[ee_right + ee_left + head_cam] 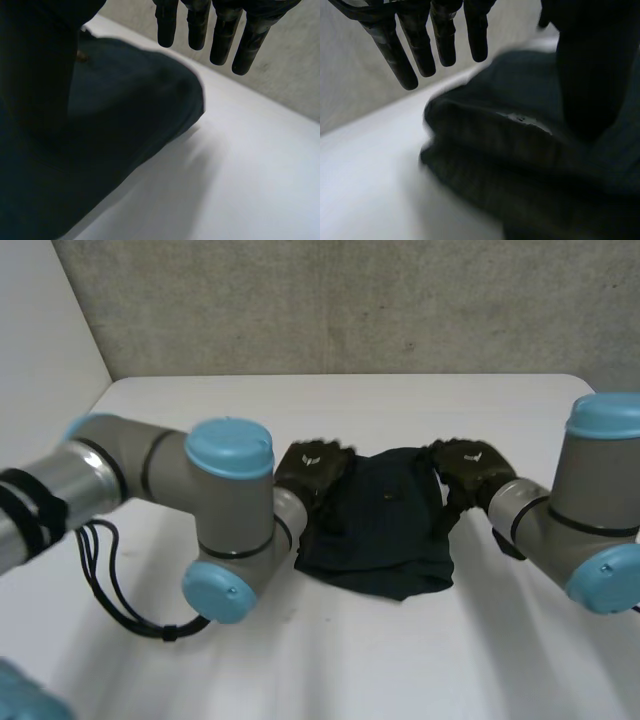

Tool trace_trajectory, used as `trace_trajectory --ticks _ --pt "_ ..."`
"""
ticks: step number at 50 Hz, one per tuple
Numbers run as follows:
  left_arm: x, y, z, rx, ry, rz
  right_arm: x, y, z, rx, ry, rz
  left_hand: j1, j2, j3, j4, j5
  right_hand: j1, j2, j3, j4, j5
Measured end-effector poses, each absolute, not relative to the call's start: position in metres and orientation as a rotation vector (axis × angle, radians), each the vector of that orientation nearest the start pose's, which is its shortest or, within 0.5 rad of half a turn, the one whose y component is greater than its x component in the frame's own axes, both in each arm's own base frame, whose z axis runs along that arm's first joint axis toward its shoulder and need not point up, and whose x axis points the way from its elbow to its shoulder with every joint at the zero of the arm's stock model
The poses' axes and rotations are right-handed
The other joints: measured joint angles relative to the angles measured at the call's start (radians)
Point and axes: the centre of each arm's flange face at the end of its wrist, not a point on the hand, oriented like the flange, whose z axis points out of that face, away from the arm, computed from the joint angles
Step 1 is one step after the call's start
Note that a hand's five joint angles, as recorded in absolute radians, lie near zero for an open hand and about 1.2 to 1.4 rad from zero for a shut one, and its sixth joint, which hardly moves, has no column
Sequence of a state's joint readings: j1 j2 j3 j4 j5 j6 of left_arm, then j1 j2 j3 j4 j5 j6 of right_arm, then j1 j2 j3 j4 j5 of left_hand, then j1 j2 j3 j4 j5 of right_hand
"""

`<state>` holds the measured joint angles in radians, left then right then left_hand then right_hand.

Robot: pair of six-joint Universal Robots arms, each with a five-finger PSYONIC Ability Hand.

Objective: Fold the shorts.

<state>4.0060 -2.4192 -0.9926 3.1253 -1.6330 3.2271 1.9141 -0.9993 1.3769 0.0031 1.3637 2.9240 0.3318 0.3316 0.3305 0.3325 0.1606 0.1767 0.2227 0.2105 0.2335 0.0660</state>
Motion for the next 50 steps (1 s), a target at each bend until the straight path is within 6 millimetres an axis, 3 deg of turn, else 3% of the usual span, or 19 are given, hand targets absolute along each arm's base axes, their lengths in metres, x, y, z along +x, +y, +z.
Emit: trace_trajectory --ticks 7,13,16,19,23,27,29,32,35,36,38,42,50 --pt "-0.375 -0.269 0.120 1.019 2.483 -1.838 0.272 -0.314 0.141 -0.861 2.305 -1.556 -0.021 -0.006 -0.005 -0.007 -0.012 0.000 0.000 0.000 0.000 0.000" --pt "-0.374 -0.267 0.120 1.055 2.422 -1.812 0.272 -0.317 0.138 -0.906 2.313 -1.564 -0.039 -0.027 -0.027 -0.031 -0.041 0.000 0.000 0.000 0.000 0.001" --pt "-0.377 -0.263 0.132 1.068 2.404 -1.849 0.272 -0.317 0.143 -0.939 2.304 -1.588 -0.042 -0.045 -0.044 -0.048 -0.050 0.000 0.000 0.000 0.000 0.000" --pt "-0.381 -0.259 0.152 1.064 2.380 -1.919 0.272 -0.318 0.155 -0.951 2.281 -1.630 -0.042 -0.063 -0.065 -0.067 -0.074 0.000 0.000 0.000 0.000 -0.001" --pt "-0.382 -0.253 0.190 1.032 2.332 -2.046 0.272 -0.317 0.185 -0.944 2.220 -1.730 -0.047 -0.087 -0.081 -0.088 -0.101 0.000 0.000 0.000 0.000 -0.001" --pt "-0.374 -0.250 0.241 0.952 2.263 -2.202 0.269 -0.317 0.233 -0.879 2.132 -1.889 -0.047 -0.100 -0.084 -0.100 -0.111 0.000 0.000 0.000 0.000 -0.001" --pt "-0.361 -0.251 0.279 0.857 2.214 -2.304 0.262 -0.316 0.274 -0.773 2.076 -2.023 -0.084 -0.101 -0.084 -0.102 -0.111 0.000 0.000 0.000 0.000 -0.001" --pt "-0.336 -0.254 0.317 0.730 2.180 -2.371 0.252 -0.309 0.320 -0.627 2.036 -2.144 -0.087 -0.101 -0.084 -0.102 -0.111 0.000 0.000 0.000 0.000 -0.001" --pt "-0.323 -0.254 0.331 0.679 2.179 -2.374 0.248 -0.306 0.333 -0.583 2.030 -2.169 -0.087 -0.101 -0.084 -0.102 -0.111 0.000 0.000 0.000 0.000 -0.001" --pt "-0.304 -0.254 0.346 0.617 2.197 -2.350 0.243 -0.299 0.351 -0.529 2.030 -2.189 -0.087 -0.101 -0.084 -0.102 -0.111 0.000 0.000 0.000 0.000 -0.001" --pt "-0.280 -0.252 0.358 0.550 2.246 -2.290 0.237 -0.289 0.368 -0.487 2.050 -2.175 -0.087 -0.101 -0.084 -0.102 -0.111 0.000 0.000 0.000 0.000 -0.001" --pt "-0.257 -0.245 0.366 0.489 2.338 -2.215 0.236 -0.281 0.373 -0.485 2.081 -2.111 -0.087 -0.101 -0.085 -0.102 -0.111 0.000 0.000 0.000 0.000 -0.001" --pt "-0.252 -0.238 0.368 0.497 2.425 -2.221 0.242 -0.277 0.362 -0.548 2.090 -2.009 -0.087 -0.112 -0.104 -0.112 -0.115 0.000 0.000 0.000 0.000 -0.001"
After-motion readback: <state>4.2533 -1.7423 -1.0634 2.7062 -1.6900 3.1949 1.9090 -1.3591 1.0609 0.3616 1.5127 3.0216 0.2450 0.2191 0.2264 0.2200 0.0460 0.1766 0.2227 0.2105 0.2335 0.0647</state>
